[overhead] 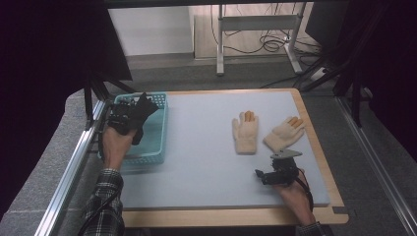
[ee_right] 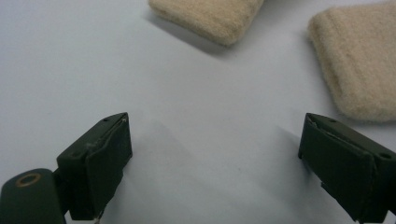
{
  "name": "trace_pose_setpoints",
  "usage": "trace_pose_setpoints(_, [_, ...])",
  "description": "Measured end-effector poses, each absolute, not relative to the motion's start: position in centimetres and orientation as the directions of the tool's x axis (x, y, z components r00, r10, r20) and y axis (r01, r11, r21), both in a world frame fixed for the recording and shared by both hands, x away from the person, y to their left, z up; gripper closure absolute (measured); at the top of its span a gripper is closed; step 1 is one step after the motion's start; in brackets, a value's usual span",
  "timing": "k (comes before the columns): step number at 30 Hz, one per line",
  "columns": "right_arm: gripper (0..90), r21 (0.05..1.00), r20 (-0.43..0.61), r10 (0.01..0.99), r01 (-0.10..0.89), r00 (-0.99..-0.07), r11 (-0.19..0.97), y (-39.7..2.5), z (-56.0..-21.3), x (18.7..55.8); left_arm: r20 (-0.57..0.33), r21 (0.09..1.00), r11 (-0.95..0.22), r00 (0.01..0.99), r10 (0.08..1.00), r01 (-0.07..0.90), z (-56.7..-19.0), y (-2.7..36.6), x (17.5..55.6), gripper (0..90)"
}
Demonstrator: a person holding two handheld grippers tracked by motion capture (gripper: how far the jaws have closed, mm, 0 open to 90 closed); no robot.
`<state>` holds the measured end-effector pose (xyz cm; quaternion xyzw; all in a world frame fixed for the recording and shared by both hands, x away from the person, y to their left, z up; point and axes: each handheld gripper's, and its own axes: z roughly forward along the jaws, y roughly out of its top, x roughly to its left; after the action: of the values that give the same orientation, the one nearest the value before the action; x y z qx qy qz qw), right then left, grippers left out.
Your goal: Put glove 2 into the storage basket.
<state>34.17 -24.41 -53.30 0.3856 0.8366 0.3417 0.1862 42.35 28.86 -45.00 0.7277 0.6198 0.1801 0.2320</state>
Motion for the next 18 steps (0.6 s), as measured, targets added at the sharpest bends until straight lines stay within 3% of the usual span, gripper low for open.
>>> trace_pose_setpoints(18, [9.1,0.716,-0.048,0.776,0.520,-0.628,0.465,-24.4,-53.3,34.2,0.074,0.378,-0.049,0.022,0.997,0.925,-50.0,31.9,45.2,61.0])
